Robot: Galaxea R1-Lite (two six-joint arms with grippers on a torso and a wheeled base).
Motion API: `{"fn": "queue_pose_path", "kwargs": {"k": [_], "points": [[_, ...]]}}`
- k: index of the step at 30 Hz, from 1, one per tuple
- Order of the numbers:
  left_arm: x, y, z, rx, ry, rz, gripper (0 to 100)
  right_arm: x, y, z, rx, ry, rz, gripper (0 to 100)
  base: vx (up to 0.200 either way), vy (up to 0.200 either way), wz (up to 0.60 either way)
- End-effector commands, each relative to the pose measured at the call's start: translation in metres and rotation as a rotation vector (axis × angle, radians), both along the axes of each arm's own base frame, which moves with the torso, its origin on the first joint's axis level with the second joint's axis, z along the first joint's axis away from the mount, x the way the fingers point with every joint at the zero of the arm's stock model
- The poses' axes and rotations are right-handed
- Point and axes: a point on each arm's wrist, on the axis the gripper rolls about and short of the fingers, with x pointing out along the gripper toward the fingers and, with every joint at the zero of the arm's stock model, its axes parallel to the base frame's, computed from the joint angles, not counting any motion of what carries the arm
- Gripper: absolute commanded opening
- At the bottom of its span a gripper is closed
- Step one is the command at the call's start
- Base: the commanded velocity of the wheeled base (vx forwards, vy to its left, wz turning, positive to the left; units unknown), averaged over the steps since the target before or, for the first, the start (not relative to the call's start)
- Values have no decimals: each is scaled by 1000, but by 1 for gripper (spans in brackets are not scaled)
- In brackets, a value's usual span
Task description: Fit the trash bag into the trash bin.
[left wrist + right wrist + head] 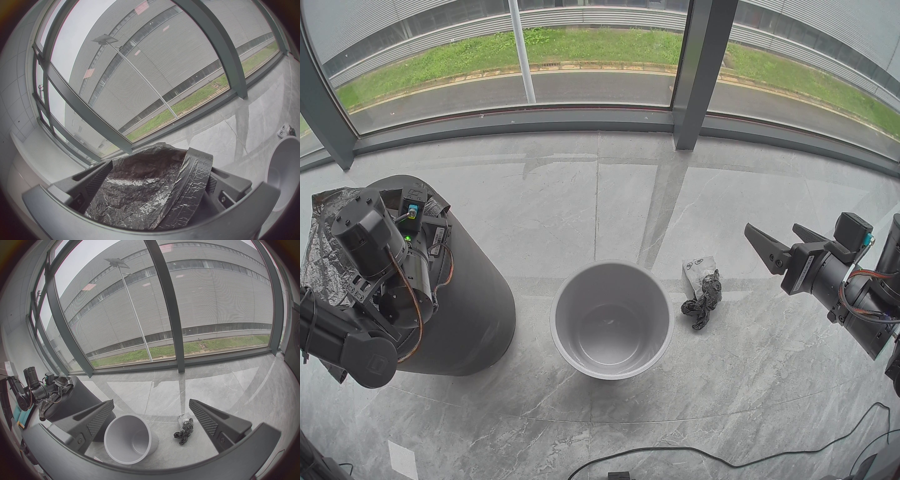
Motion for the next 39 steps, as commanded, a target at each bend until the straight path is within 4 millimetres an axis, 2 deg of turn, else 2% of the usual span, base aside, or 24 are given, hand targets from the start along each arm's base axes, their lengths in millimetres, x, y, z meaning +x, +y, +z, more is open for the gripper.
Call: {"fn": "queue_pose_path", "kwargs": {"k": [1,7,13,19,20,35,39], "points": [[2,3,0,-2,-2,11,100,0,0,-1,-2,4,0,100,0,0,0],[2,3,1,-3,-5,11,100,0,0,-2,-6,7,1,100,0,0,0],[10,3,1,-6,-11,25,100,0,0,-3,-5,9,1,100,0,0,0],[22,12,4,-9,-24,67,100,-1,0,-2,-3,5,1,100,0,0,0],[23,12,4,-8,-22,67,0,-1,0,-1,-4,3,1,100,0,0,0],[18,13,15,-34,-71,63,0,-1,0,-1,-2,4,1,100,0,0,0],[17,10,34,-97,-196,47,0,-1,-1,-1,1,2,1,100,0,0,0]]}}
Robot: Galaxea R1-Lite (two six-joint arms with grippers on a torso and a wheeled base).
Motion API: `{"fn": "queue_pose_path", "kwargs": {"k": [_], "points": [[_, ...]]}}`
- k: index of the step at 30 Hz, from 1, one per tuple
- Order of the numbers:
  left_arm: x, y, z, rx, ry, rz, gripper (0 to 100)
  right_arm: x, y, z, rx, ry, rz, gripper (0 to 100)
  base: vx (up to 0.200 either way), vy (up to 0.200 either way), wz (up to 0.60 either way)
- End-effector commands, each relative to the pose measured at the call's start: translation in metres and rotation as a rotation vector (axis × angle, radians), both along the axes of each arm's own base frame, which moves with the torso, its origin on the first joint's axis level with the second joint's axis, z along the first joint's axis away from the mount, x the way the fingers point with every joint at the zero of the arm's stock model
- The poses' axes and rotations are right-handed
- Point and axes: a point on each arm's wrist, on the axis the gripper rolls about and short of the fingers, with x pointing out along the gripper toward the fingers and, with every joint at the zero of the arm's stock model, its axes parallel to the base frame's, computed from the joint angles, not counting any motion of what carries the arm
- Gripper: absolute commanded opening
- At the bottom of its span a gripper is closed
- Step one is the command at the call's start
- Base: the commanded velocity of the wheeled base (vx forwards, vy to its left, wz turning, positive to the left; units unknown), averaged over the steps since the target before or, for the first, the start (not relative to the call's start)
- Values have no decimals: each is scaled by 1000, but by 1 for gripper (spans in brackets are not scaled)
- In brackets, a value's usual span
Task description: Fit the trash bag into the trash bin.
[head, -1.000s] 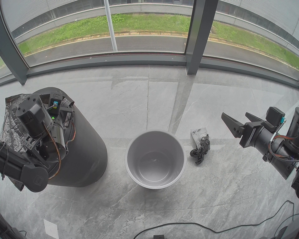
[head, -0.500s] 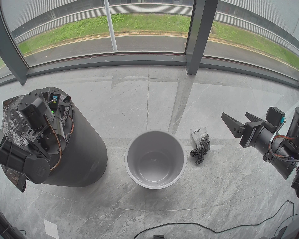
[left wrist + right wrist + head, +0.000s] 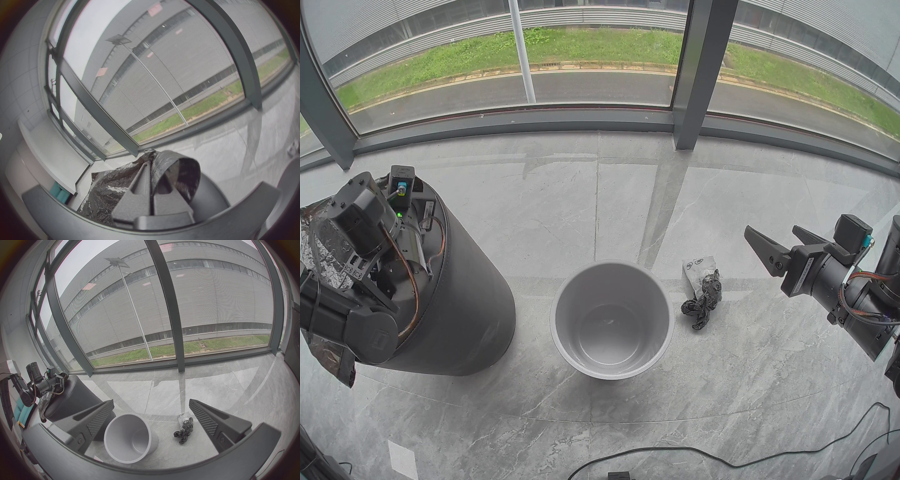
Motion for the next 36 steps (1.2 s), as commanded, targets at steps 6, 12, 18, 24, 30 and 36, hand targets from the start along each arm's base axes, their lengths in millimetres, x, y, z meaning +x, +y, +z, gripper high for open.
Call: {"fn": "queue_pose_path", "kwargs": {"k": [6,12,18,24,30,36], "points": [[8,3,72,-187,-340,-5,0,0,0,1,14,-1,3,100,0,0,0],[-21,-26,95,-352,-434,-186,0,0,2,-2,8,10,13,100,0,0,0],[-80,-68,117,-552,-409,-477,0,-4,5,-1,12,5,46,100,0,0,0],[-140,-74,146,-799,-289,-719,0,-7,20,2,47,14,215,100,0,0,0],[-156,-70,157,-907,-237,-801,0,0,53,6,64,33,350,100,0,0,0],[-153,-78,169,-936,-222,-948,0,17,105,0,38,75,433,100,0,0,0]]}}
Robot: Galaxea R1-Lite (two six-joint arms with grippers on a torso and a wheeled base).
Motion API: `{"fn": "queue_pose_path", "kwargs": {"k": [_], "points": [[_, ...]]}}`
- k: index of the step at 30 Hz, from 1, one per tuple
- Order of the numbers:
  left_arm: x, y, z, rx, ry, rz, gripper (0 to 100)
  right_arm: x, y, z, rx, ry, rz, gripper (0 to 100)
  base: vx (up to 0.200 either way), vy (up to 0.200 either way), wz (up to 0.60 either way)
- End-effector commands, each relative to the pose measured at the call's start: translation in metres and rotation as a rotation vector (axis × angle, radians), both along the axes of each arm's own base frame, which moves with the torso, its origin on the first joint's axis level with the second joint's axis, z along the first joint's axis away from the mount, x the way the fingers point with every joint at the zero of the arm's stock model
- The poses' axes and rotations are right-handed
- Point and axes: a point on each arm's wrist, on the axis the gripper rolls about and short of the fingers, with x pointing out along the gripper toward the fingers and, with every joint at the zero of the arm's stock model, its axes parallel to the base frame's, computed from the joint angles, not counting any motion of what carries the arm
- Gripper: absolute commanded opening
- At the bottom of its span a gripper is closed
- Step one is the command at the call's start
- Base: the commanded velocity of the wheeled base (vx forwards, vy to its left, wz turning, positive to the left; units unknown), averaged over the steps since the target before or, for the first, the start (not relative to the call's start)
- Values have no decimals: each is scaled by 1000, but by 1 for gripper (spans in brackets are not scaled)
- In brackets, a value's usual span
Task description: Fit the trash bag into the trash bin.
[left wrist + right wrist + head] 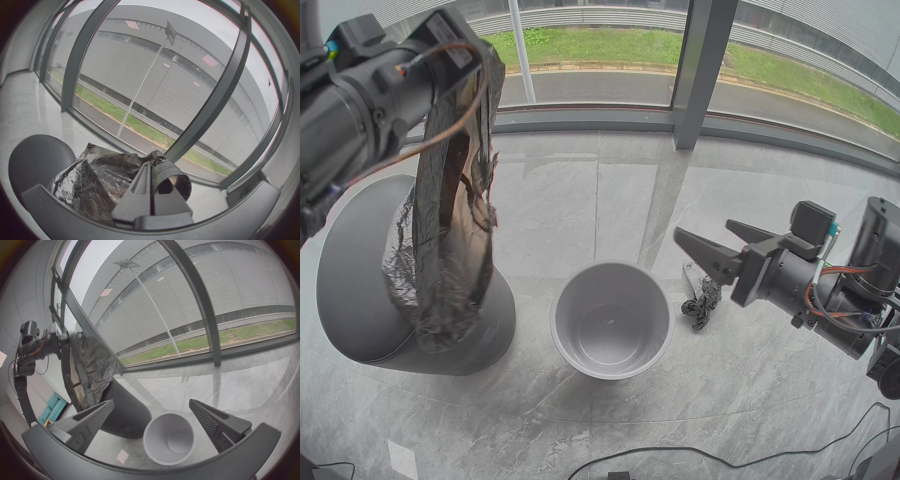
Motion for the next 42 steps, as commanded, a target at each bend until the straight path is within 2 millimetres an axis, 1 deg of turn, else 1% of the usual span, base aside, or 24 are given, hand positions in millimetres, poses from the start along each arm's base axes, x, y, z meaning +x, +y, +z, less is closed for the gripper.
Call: {"fn": "queue_pose_path", "kwargs": {"k": [1,4,5,10,12,20,22,29,33,36,40,42], "points": [[-16,9,32,-97,-58,-115,0,16,58,-15,-38,50,111,100,0,0,0],[-17,10,39,-134,-34,-134,0,13,69,-19,-48,59,143,100,0,0,0],[-18,11,41,-160,-7,-166,0,8,75,-21,-53,62,170,100,0,0,0],[-15,12,39,-213,41,-239,0,-3,87,-24,-62,68,215,100,0,0,0],[-14,13,38,-223,46,-251,0,-1,89,-29,-70,74,217,100,0,0,0],[-17,15,38,-232,47,-258,0,10,89,-40,-90,97,191,100,0,0,0],[-17,16,38,-239,47,-259,0,13,92,-44,-97,103,187,100,0,0,0],[-19,18,39,-272,51,-271,0,16,100,-49,-103,108,194,100,0,0,0],[-17,13,37,-269,63,-273,0,15,103,-51,-107,111,201,100,0,0,0],[-11,4,30,-256,84,-276,0,12,109,-56,-120,120,218,100,0,0,0],[-13,0,29,-262,92,-294,0,11,115,-65,-139,133,232,100,0,0,0],[-18,-1,30,-264,94,-316,0,14,120,-72,-143,132,233,100,0,0,0]]}}
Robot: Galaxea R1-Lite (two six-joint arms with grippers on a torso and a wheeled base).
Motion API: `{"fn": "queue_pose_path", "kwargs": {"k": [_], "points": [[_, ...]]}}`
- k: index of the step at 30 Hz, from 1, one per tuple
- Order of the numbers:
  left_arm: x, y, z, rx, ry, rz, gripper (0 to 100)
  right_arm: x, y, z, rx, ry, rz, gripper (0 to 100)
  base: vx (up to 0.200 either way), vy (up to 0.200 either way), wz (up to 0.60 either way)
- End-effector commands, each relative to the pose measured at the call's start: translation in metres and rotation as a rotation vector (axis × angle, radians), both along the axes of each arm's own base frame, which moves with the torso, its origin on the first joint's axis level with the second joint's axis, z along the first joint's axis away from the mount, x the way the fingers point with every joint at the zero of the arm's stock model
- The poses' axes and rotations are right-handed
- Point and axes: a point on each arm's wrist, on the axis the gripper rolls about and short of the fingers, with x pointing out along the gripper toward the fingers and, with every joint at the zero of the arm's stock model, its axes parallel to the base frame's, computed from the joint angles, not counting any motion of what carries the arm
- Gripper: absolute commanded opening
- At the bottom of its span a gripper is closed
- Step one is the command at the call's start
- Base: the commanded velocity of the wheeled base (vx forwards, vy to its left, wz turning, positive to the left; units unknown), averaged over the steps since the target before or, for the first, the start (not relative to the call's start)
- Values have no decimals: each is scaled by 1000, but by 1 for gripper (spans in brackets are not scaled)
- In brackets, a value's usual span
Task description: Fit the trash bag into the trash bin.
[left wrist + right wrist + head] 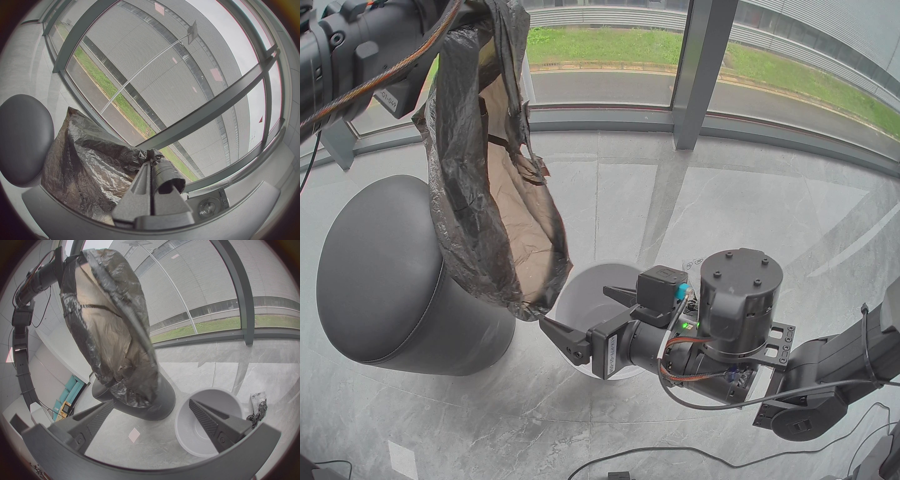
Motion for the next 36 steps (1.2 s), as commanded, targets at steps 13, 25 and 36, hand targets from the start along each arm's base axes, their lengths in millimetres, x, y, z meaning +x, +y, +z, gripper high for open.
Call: {"fn": "queue_pose_path", "kwargs": {"k": [13,25,36], "points": [[-20,-10,-3,2,8,-101,0,14,13,-19,-13,-7,-32,100,0,0,0],[-29,-9,-2,-4,4,-137,0,11,17,-14,-7,-26,-48,100,0,0,0],[-33,-9,-4,0,6,-157,0,9,21,-9,10,-86,-53,100,0,0,0]]}}
